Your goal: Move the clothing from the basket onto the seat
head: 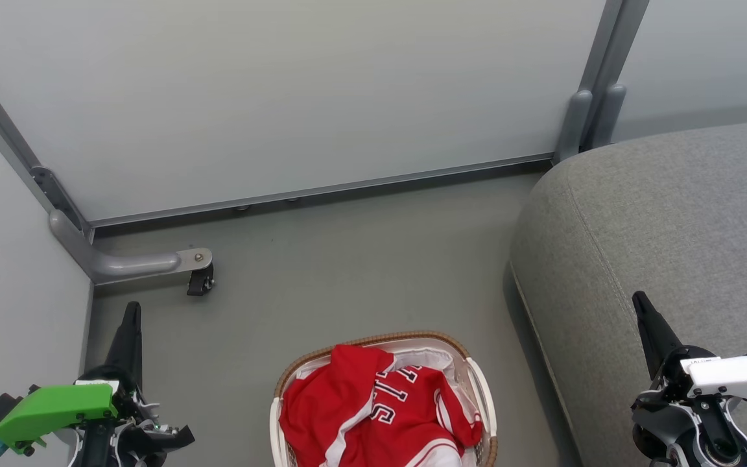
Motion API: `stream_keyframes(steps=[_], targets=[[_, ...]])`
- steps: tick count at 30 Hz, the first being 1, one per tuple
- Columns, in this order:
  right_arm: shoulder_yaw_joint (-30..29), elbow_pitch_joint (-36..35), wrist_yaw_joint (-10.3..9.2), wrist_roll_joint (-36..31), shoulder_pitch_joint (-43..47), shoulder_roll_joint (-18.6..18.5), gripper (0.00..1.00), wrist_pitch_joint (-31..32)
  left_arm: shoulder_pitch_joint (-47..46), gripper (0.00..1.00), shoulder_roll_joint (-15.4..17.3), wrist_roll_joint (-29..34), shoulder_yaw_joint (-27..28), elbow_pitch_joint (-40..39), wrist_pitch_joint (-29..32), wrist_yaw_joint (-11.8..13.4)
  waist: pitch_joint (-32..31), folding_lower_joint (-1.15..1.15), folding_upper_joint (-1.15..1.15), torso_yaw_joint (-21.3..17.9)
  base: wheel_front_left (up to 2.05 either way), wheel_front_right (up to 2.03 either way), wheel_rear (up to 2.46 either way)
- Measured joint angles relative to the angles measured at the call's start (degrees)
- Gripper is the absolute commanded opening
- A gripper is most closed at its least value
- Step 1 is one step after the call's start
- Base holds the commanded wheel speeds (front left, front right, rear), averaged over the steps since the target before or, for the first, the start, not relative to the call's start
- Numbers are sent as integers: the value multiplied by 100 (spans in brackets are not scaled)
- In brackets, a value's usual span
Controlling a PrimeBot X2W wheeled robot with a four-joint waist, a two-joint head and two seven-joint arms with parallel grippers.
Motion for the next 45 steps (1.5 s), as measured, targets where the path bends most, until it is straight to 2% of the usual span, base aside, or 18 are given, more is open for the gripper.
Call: stream_keyframes(steps=[5,6,13,26,36,45], targets=[[0,0,0,0,0,0,0,0,0,0,0,0,0,0,0,0,0,0,0,0,0,0,0],[1,16,0,-1,9,5,100,0,6,100,-3,0,-2,14,-1,0,0,0,0,0,0,0,0],[45,322,-1,-4,260,109,100,-16,282,100,-74,0,-58,325,-26,7,-1,0,0,0,0,0,0],[157,332,-1,-376,281,107,100,-381,302,100,-76,274,-374,246,-388,7,-22,0,0,-2,0,0,0],[73,200,-1,-1466,294,98,100,-637,305,100,-73,971,-492,100,-643,7,-41,0,0,-2,0,0,0],[19,45,0,-2683,297,85,100,-824,307,100,-66,2082,-526,-76,-843,7,-57,0,0,4,0,0,0]])
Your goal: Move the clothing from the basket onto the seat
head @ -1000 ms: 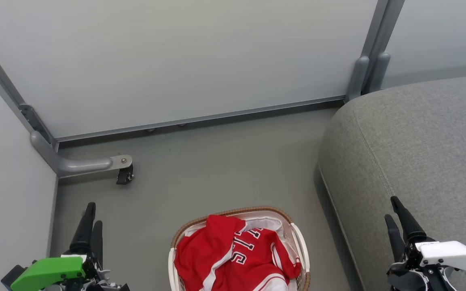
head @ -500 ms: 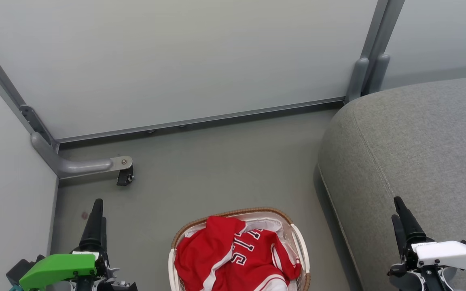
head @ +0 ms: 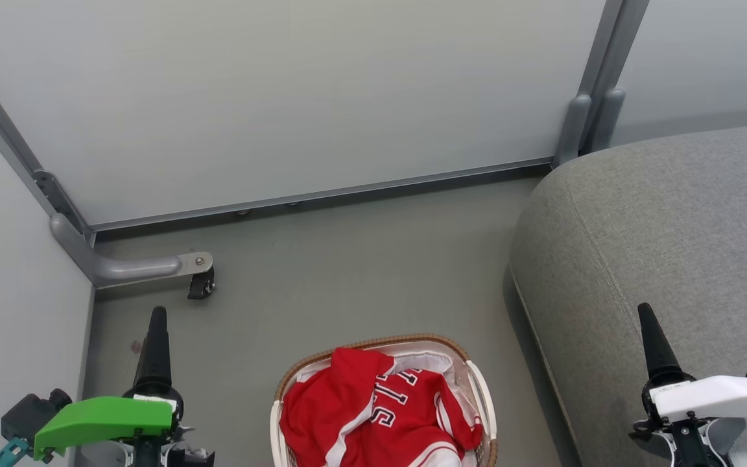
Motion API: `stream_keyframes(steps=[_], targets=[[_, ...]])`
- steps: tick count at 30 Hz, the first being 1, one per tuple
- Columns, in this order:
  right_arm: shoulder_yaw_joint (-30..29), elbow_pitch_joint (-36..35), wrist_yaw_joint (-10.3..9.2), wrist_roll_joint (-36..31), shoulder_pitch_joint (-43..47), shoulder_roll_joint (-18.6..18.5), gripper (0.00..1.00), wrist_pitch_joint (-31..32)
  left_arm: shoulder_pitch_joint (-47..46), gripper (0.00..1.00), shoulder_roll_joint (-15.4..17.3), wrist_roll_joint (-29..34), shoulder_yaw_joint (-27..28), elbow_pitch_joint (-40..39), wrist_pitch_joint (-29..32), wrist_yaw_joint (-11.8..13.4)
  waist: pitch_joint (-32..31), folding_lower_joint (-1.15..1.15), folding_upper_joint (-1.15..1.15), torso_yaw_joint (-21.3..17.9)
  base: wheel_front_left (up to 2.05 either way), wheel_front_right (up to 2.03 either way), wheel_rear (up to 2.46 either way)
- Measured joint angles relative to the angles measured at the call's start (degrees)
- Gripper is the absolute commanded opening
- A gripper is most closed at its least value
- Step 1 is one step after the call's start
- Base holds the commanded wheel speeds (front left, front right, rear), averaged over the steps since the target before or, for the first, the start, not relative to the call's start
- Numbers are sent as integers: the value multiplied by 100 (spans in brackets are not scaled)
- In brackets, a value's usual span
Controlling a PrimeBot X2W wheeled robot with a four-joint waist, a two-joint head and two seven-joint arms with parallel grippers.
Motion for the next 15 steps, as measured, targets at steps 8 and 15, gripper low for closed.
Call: stream_keyframes(steps=[8,15], targets=[[62,-200,0,-1166,1,-13,100,-174,30,100,3,848,-90,-146,-160,35,-6,0,0,6,0,0,0],[114,-299,0,-1969,4,-24,100,-299,113,100,8,1680,-140,-168,-283,77,-10,0,0,8,0,0,0]])
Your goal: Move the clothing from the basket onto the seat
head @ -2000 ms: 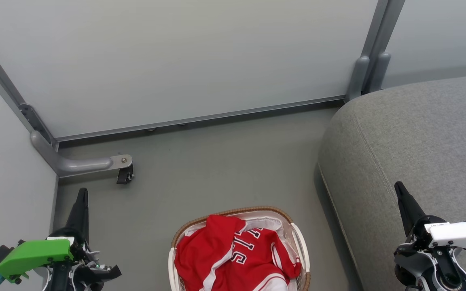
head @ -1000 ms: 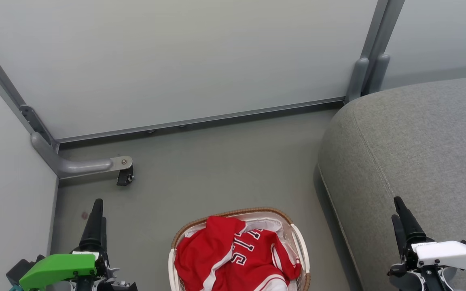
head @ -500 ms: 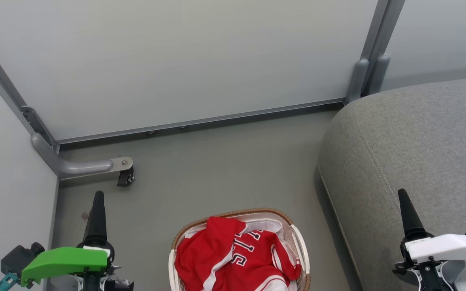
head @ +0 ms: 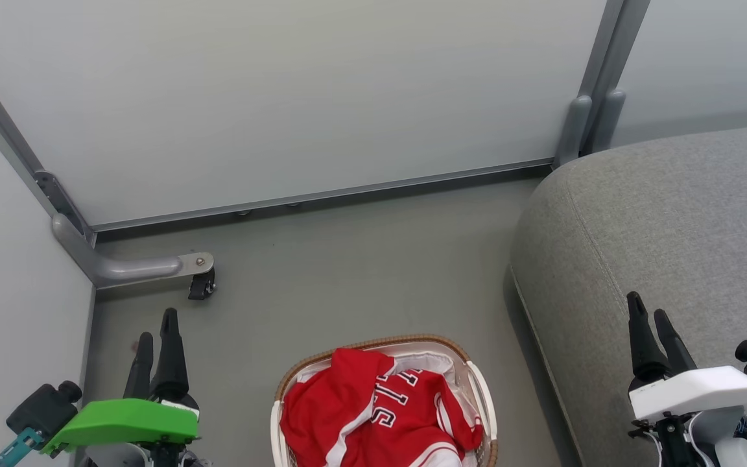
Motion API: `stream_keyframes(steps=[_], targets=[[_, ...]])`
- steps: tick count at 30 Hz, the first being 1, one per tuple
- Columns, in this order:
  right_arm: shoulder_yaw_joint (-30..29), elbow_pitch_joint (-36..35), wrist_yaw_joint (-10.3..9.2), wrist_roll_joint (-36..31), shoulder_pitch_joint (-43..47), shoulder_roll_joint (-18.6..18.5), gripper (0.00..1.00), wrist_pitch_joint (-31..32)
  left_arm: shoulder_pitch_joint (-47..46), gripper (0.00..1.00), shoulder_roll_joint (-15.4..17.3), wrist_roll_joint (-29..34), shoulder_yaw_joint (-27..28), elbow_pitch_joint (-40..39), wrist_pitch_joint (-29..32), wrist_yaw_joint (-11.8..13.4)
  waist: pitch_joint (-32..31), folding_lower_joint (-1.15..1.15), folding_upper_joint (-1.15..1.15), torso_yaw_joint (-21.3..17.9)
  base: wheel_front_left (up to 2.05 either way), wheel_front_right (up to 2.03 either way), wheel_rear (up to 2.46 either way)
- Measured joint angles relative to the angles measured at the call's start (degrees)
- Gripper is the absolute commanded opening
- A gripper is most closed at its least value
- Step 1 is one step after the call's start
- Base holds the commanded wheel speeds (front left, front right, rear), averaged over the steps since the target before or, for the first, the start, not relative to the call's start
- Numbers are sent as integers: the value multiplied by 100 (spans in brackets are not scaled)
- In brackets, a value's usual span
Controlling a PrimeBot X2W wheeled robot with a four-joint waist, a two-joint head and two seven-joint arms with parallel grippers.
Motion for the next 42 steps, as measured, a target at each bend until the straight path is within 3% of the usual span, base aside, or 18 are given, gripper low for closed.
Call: stream_keyframes(steps=[14,42], targets=[[125,-5,0,-1210,35,-13,100,-245,194,100,5,1245,-170,151,-243,3,-23,0,0,18,0,0,0],[219,146,0,-2989,91,-37,100,-638,263,100,23,2688,-270,468,-646,3,-49,0,0,77,0,0,0]])
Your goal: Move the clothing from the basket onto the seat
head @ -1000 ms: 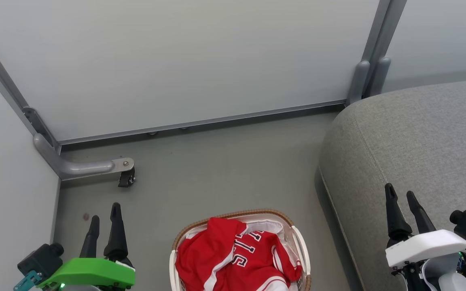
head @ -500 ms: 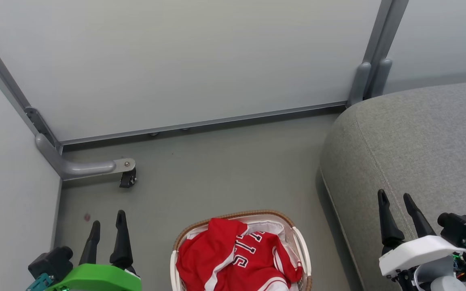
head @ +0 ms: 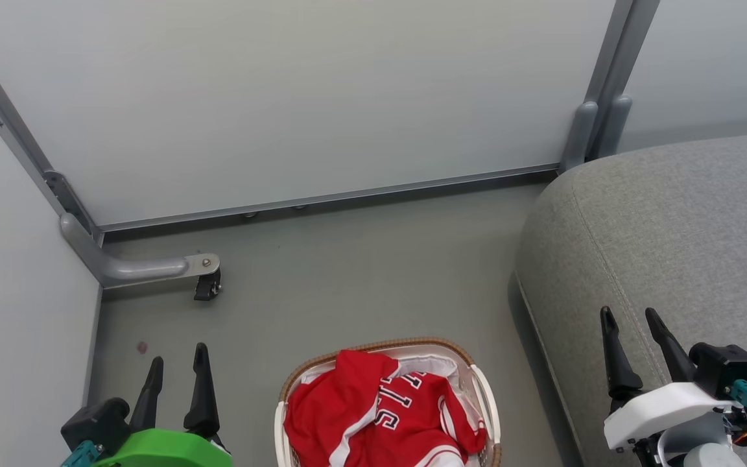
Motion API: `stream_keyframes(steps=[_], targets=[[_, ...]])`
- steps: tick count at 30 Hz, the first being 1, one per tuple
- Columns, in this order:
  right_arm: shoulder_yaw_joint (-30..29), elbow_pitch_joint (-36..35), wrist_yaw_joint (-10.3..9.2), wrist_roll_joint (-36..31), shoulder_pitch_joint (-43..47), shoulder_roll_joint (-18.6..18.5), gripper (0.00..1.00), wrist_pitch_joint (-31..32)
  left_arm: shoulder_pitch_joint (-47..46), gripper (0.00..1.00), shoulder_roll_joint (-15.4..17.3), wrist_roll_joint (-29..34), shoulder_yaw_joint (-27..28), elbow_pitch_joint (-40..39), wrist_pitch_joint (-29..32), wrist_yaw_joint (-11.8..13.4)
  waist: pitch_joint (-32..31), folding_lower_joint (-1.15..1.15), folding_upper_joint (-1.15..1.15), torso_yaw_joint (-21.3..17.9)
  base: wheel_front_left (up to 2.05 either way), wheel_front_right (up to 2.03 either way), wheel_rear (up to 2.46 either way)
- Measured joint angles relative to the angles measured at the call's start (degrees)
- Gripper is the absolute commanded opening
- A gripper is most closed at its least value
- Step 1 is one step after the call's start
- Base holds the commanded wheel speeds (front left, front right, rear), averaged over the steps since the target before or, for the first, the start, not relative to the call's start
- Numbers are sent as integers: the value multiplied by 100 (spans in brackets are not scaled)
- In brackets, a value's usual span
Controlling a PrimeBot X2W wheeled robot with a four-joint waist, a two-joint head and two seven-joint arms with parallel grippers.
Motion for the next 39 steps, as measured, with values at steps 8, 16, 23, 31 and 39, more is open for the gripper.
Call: stream_keyframes(steps=[8,16,23,31,39], targets=[[20,0,0,-409,3,-5,100,-98,16,100,3,312,-41,92,-99,0,-3,0,0,12,0,0,0],[25,10,0,-726,6,-11,100,-188,30,100,8,548,-58,176,-178,5,-2,0,0,18,0,0,0],[36,35,0,-1010,14,-14,100,-261,46,100,11,755,-96,253,-252,33,-11,0,0,29,0,0,0],[70,31,0,-1369,21,-19,100,-346,55,100,18,1002,-107,352,-348,53,-12,0,0,39,0,0,0],[85,27,0,-1555,23,-22,100,-394,55,100,20,1151,-132,416,-398,53,-10,0,0,45,0,0,0]])
